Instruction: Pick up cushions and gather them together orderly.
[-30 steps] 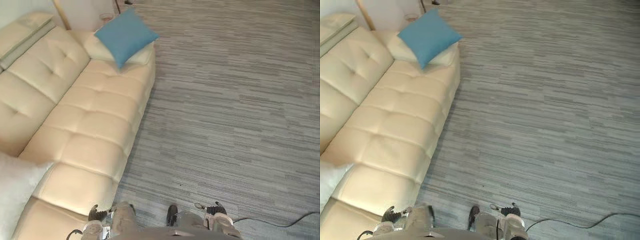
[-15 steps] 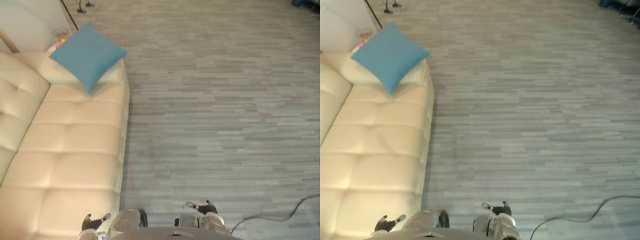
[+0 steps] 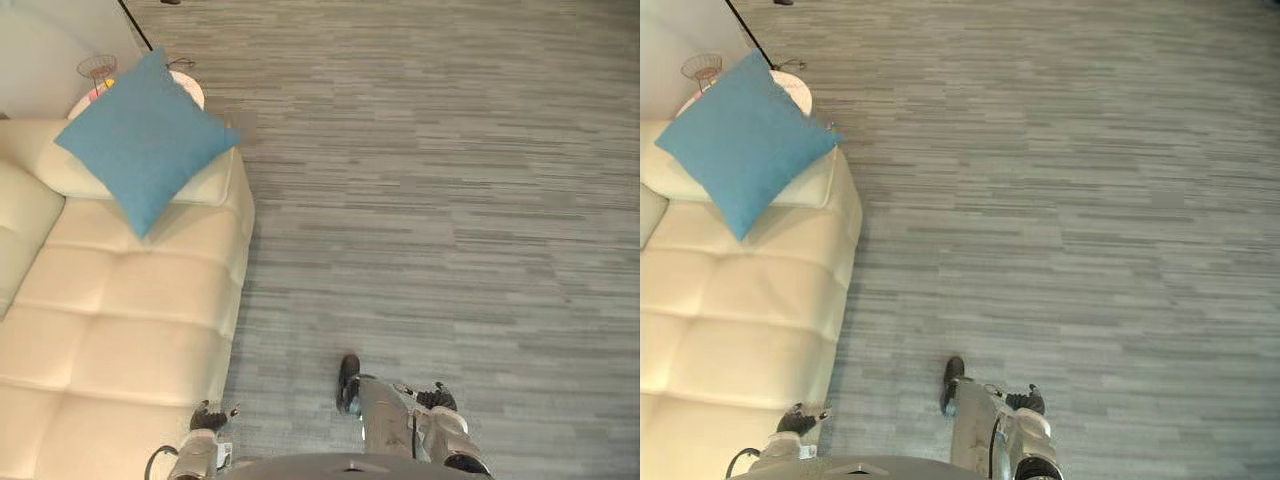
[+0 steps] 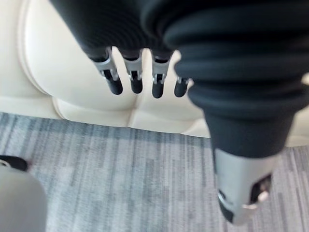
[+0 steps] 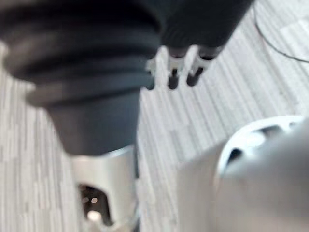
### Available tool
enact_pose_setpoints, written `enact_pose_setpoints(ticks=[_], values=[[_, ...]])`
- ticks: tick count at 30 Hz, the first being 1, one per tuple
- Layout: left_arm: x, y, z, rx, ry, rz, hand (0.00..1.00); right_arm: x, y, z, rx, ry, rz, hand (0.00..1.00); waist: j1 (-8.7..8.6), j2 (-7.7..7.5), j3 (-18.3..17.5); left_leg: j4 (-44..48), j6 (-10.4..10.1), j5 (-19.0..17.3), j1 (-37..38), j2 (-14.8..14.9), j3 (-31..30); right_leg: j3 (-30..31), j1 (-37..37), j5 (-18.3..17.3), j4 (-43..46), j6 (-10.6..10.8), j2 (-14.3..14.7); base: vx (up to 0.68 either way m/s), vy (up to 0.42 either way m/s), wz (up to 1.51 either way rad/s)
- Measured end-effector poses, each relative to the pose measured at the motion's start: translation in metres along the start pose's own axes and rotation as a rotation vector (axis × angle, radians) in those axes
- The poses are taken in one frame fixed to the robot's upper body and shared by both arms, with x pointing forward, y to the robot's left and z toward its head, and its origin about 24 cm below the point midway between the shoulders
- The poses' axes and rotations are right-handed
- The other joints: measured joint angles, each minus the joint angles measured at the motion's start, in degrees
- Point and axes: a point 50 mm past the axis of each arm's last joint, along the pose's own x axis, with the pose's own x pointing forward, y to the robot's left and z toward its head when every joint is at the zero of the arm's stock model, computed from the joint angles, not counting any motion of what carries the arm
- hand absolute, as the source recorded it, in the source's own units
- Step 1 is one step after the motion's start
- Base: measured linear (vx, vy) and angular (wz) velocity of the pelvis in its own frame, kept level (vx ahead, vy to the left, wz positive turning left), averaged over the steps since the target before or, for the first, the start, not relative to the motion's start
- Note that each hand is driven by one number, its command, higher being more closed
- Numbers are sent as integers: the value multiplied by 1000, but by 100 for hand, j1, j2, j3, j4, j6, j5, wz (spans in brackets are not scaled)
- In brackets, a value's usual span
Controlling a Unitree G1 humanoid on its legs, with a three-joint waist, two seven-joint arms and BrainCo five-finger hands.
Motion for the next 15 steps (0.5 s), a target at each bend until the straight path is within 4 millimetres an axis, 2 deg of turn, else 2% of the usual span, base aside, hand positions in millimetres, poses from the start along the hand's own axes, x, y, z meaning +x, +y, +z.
enact_pose_setpoints(ticks=[1,2,3,4,5,6,8,9,10,11,12,13,15], values=[[-1,-3,1,-32,-2,-1,0,0,0,1,-6,-3,-1,0,23,70,58,1574,-295,385,-724,141,-76,-68,412,-186,-181,-59,170,636,-147,-4],[-1,-3,7,-60,-26,-1,0,0,2,1,-19,-4,8,0,110,149,88,2811,-220,28,-1342,339,141,-66,871,-313,-359,-122,343,492,-85,-9],[-1,-1,12,-64,-47,1,0,-1,6,-2,-29,4,22,0,185,99,127,3291,-145,-240,-1667,421,334,-46,1215,-398,-481,-145,393,577,-86,-11],[0,1,20,-62,-81,5,0,-4,13,-6,-22,17,38,0,243,-23,184,3453,-47,-530,-2020,430,591,10,1704,-485,-718,-127,396,643,-85,-9],[-1,2,24,-64,-103,5,0,-6,18,-10,-31,25,55,0,309,-134,168,3210,41,-798,-2452,420,842,56,2106,-507,-1078,-93,393,610,-64,-12],[-1,1,27,-65,-114,2,0,-6,20,-11,-42,26,62,0,355,-133,128,2885,93,-947,-2725,401,970,85,2318,-517,-1278,-41,377,485,3,-19],[-2,-1,31,-64,-139,-4,0,-6,24,-8,-33,21,69,0,385,-132,134,1400,162,-1138,-3094,237,1259,131,2765,-582,-1591,149,233,489,90,-7],[-2,-3,32,-53,-145,-11,0,-7,21,-12,-34,31,61,0,398,-129,130,-216,138,-906,-3096,33,1479,120,3043,-698,-1779,346,82,473,153,6],[-2,-3,31,-49,-145,-13,0,-7,19,-14,-36,35,57,0,400,-115,121,-700,120,-745,-3088,-29,1521,109,3127,-756,-1824,427,65,583,226,3],[-3,-4,30,-44,-146,-17,0,-7,14,-19,-46,56,45,0,470,-126,85,-1174,235,65,-3010,-146,1525,149,3298,-844,-1926,548,24,421,181,-4],[-2,-2,31,-39,-151,-16,0,-8,17,-24,-51,83,50,0,509,-268,36,-1262,411,139,-2931,-315,1588,228,3380,-881,-2005,587,-77,572,212,6],[0,6,31,-22,-149,0,0,-10,18,-32,-58,113,56,0,467,-446,-128,-1252,626,-43,-2997,-525,1613,279,3358,-854,-2012,598,-267,594,208,16],[1,9,31,-21,-147,7,0,-10,18,-33,-60,121,55,0,490,-499,-110,-896,703,-374,-2981,-587,1627,495,3220,-845,-1387,620,-397,561,221,15]])
